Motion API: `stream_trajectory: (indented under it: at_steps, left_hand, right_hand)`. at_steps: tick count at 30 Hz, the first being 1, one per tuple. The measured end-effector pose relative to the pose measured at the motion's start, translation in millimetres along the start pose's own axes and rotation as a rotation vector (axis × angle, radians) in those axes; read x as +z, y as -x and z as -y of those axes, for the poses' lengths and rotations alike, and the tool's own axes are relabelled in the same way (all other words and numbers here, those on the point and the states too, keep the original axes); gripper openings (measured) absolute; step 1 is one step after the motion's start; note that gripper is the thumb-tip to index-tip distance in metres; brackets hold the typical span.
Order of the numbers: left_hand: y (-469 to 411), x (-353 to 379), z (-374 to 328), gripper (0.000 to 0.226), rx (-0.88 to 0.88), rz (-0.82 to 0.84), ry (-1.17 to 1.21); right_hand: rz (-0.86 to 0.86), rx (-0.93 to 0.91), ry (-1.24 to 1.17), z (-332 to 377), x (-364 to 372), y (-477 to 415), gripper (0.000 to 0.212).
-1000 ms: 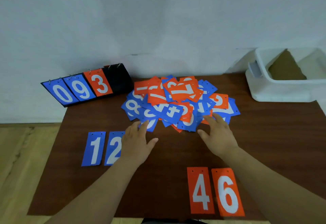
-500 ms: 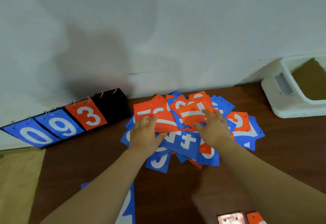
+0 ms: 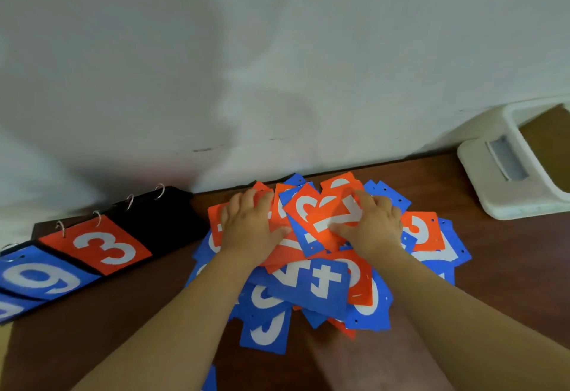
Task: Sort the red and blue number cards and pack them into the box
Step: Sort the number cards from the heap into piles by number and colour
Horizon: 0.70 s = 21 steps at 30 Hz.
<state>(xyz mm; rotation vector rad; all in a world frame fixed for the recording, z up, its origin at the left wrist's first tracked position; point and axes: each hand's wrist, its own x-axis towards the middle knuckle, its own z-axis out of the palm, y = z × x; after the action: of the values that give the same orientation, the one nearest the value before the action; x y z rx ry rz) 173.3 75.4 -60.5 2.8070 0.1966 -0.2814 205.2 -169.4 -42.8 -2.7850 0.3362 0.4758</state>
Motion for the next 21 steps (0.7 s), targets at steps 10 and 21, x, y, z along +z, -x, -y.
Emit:
stream_trajectory:
  at_steps: [10, 21]
  left_hand:
    - [10, -17, 25, 0.071, -0.12, -0.033, -0.003]
    - [35, -60, 21, 0.05, -0.283, -0.021, 0.447]
  right_hand:
    - [-0.093, 0.003, -0.273, -10, -6, 3, 0.053]
    - [-0.118, -0.064, -0.509, -13, -45, 30, 0.033]
